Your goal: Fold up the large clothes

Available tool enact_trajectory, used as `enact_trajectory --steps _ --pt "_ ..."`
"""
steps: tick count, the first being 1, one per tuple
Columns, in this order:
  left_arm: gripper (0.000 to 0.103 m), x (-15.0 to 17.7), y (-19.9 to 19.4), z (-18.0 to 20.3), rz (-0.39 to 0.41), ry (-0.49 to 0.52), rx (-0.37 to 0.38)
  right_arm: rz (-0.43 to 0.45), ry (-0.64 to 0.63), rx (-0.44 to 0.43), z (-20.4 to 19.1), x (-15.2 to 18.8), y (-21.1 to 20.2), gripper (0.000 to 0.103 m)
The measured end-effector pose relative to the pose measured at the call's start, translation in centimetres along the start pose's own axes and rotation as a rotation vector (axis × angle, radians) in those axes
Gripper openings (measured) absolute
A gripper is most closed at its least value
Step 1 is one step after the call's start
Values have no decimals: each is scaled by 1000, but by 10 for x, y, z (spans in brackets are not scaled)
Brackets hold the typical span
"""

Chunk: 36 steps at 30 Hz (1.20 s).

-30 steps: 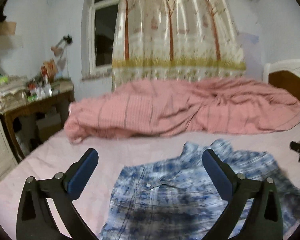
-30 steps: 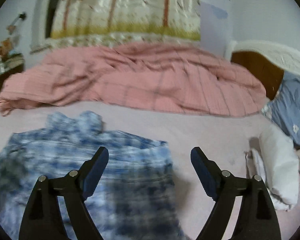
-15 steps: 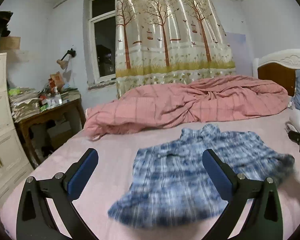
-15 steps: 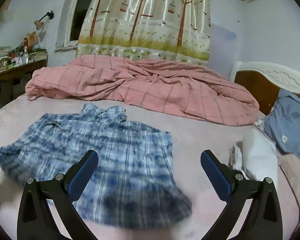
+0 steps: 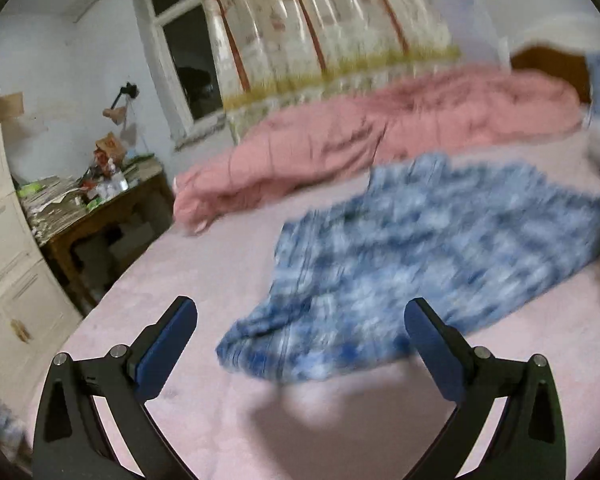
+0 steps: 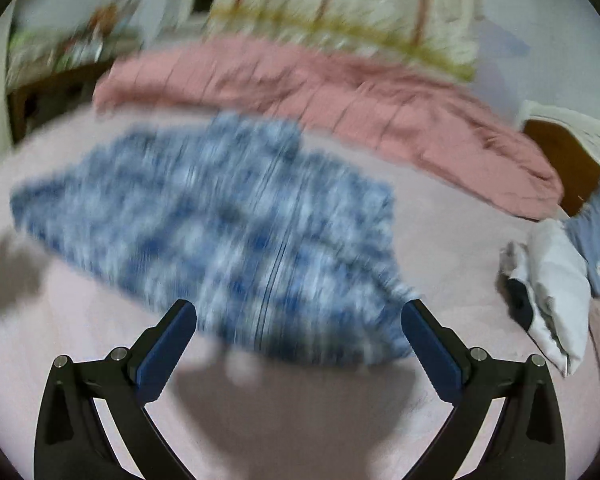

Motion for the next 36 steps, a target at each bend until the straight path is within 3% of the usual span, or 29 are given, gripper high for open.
enact_trajectory --steps 4,9,15,18,19,20,21,22,23,24,27,31,36 --pt "103 17 30 22 -105 93 84 -91 -129 32 -16 21 27 103" --pt "103 30 54 49 -167 218 111 -74 -134 104 -20 21 35 103" --pt "103 34 87 39 -247 169 71 -6 -161 225 -19 9 52 103" --pt "103 42 102 25 -299 91 103 -8 -131 230 -8 3 60 103" --pt "99 44 104 19 -311 54 112 0 -129 236 -5 2 61 102" --pt "92 45 105 14 -314 30 113 11 -128 248 -2 1 62 99" --pt "69 46 104 9 -310 14 108 17 -130 264 3 0 64 86" --pt "32 46 102 8 -302 13 104 12 -126 266 5 1 65 65" --pt "14 47 101 7 -300 20 90 -8 -113 252 9 2 67 50" --pt "8 48 98 7 -298 27 80 -22 -101 246 12 3 68 20" --pt "7 44 86 5 -268 21 68 28 -62 224 19 1 60 9" --pt "6 48 55 -2 -248 -38 129 90 -29 268 22 5 33 7" --pt "6 71 -3 -7 -208 -30 194 111 -68 238 16 42 -23 6"
Point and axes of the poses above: each gripper's, at about its wrist camera, not at the fingertips, and y roughly the way its jaws point, z to its right, x to its underside, the point moved 5 cm from there along y, roughly the way its jaws point, and after that the axes turned 15 degrees about y, right-handed, at the moved point
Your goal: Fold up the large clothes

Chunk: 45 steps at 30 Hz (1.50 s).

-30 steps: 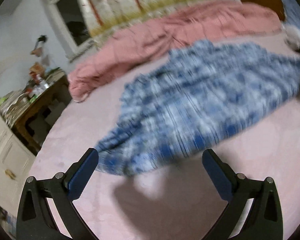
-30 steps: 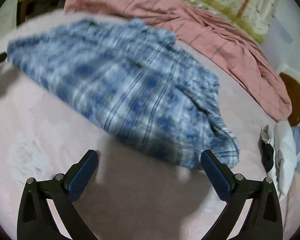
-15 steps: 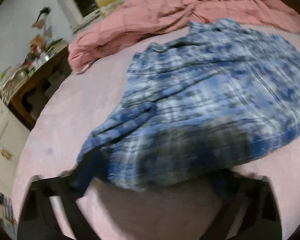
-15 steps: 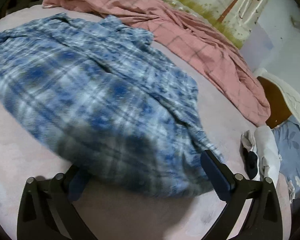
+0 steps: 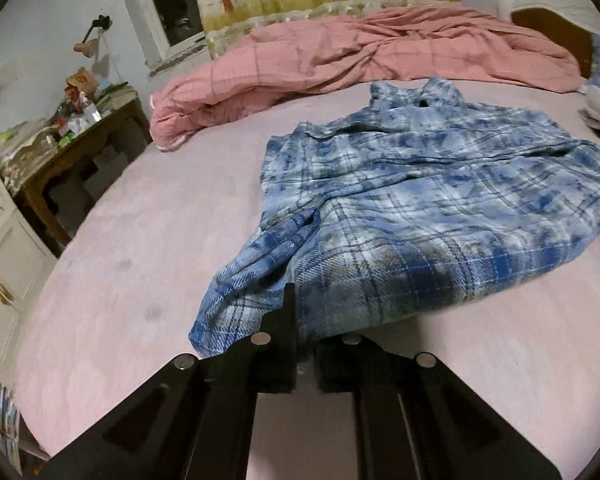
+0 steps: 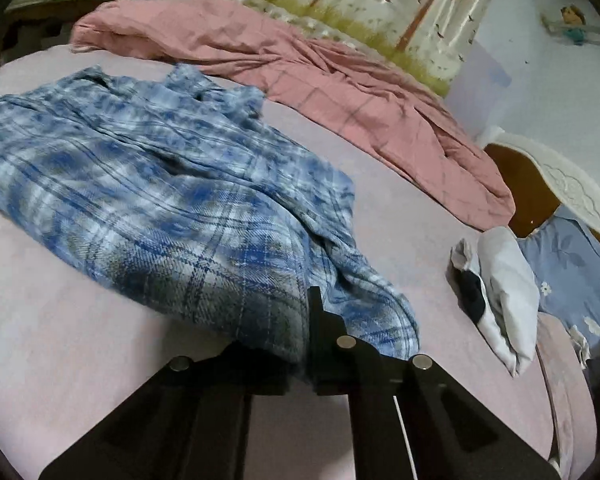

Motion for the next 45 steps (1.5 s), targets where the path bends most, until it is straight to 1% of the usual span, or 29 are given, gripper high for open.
enact_trajectory --steps 3,6,8,11,13,15,18,23,26,28,31,32,35,36,39,41,45 --pt "6 23 -28 8 16 25 30 0 -37 5 0 28 -30 7" --pt "6 41 -52 16 38 31 50 -17 -23 -14 0 54 -52 7" --pt "6 48 -62 17 47 25 58 -13 -2 -6 1 67 -64 7" --pt "6 55 -74 20 78 30 60 -2 32 -29 4 82 -83 7" --pt "6 57 -76 19 99 0 58 1 52 -34 8 86 -88 7" --pt "6 53 -68 13 102 -47 63 6 75 -41 9 85 -89 7" --pt "6 40 -58 1 107 -93 76 28 122 -64 14 73 -88 7" --pt "6 23 -66 -5 142 -115 64 89 156 -85 20 50 -93 7" --pt "6 3 -67 -9 163 -107 40 129 179 -100 22 30 -94 7" --pt "6 -16 -63 -16 170 -103 3 149 195 -106 26 9 -89 7" --pt "6 -47 -55 -28 190 -99 -69 157 202 -113 28 -22 -75 7" --pt "6 -59 -48 -33 185 -99 -89 157 208 -111 28 -31 -69 7" --pt "6 -86 -15 -51 133 -170 -68 135 217 -82 27 -63 -37 7" --pt "6 -94 -2 -56 115 -187 -68 108 238 -82 27 -73 -20 7" --pt "6 -112 37 -64 63 -207 -62 39 290 -129 26 -94 21 7" --pt "7 -116 65 -63 15 -212 -54 -12 323 -161 25 -101 48 7" --pt "7 -116 109 -56 -42 -198 -50 -140 408 -240 22 -103 103 7"
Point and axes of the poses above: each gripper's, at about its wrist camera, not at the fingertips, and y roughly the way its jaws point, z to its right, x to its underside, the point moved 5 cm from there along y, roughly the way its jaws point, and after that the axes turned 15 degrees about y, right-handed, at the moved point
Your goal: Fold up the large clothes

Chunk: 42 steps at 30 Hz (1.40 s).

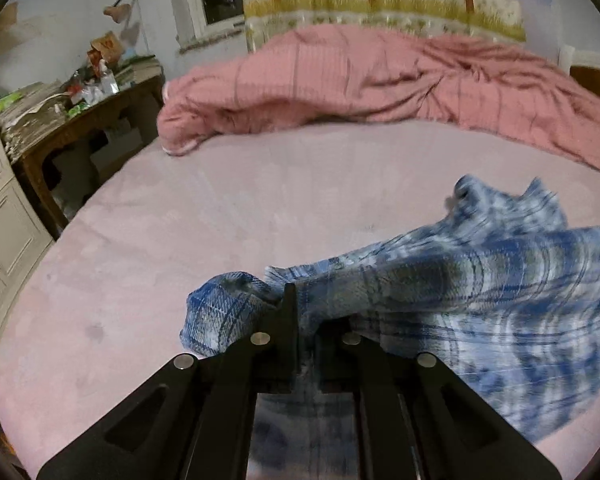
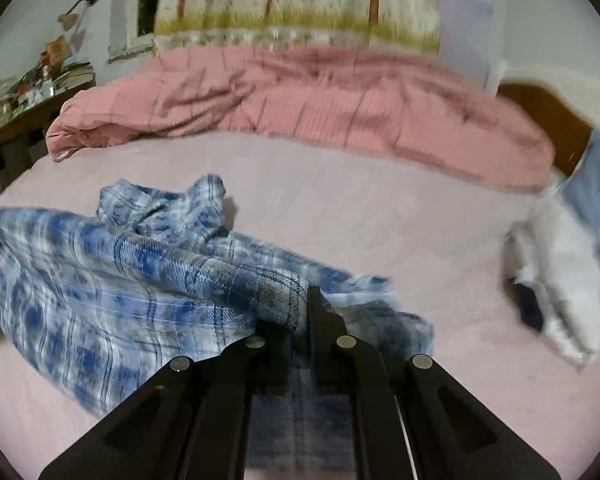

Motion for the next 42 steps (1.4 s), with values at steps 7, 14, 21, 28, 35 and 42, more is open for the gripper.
enact_trajectory --steps 7,14,21,28,35,42 --pt "11 6 35 2 -10 -30 31 2 -27 10 -10 -9 39 7" --pt "37 8 25 4 63 14 81 25 -2 -11 -4 -9 37 7" --pt "99 14 -18 6 157 43 69 54 67 -169 12 -8 2 37" --pt "103 14 -36 6 182 -11 177 169 158 -183 38 -12 -27 103" --pt "103 18 -53 -7 223 -55 162 202 170 -139 62 -14 -37 103" --pt "103 32 -16 -28 126 -170 207 62 263 -156 80 -9 9 103"
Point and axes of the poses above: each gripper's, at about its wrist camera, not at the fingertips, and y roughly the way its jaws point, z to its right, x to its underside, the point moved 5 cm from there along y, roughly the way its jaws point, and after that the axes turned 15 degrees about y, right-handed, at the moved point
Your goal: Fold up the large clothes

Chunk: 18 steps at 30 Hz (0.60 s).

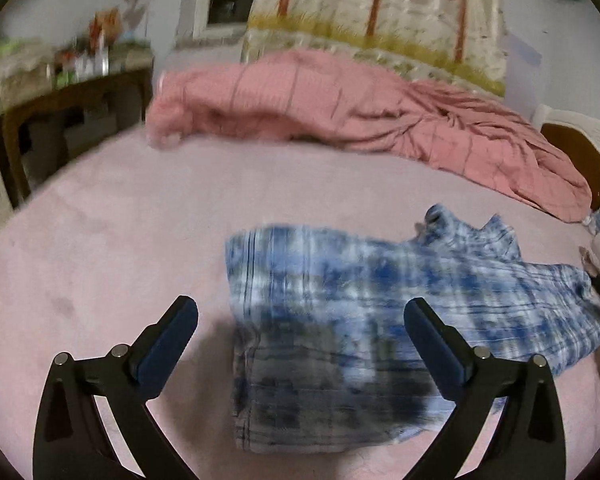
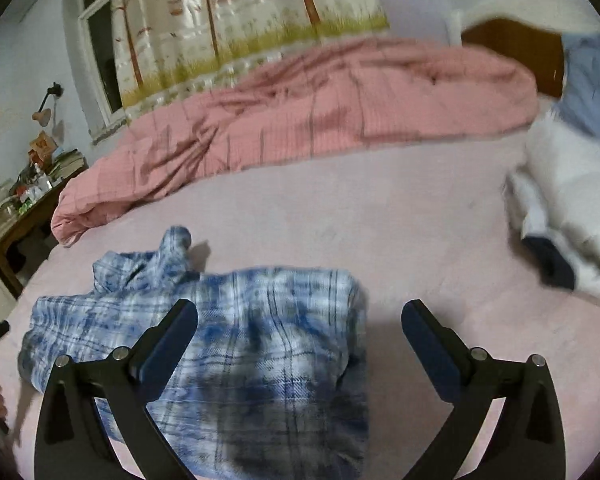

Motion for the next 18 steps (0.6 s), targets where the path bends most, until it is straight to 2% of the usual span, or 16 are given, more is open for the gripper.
enact_trajectory --steps 2,5,6,7,8,9,10,12,14,16,18 --pt "103 7 13 -6 -40 -37 19 -46 20 10 6 2 18 103" --pt "102 13 20 -7 -49 -36 25 -150 65 22 14 5 45 102" --pt "102 15 21 -6 -50 -44 38 -162 86 2 15 4 47 94" --pt "100 16 22 -5 -55 -54 61 -162 100 -4 15 2 49 72" --pt "100 17 22 -3 -58 -56 76 -165 103 -5 14 0 50 60" --pt "99 17 22 -1 -56 -48 72 -158 78 -8 9 -3 50 37" --pt "99 17 21 1 -54 -36 61 -138 51 -18 3 -6 48 25" --pt "98 17 21 5 -52 -18 51 -66 -35 -22 -16 -12 39 20" --pt "96 18 23 5 -58 -29 70 18 -146 38 -37 -15 28 19" --pt "95 21 26 5 -73 -42 71 92 -223 63 -53 -14 20 19" --pt "95 24 31 3 -93 -54 62 128 -285 123 -60 -10 23 19"
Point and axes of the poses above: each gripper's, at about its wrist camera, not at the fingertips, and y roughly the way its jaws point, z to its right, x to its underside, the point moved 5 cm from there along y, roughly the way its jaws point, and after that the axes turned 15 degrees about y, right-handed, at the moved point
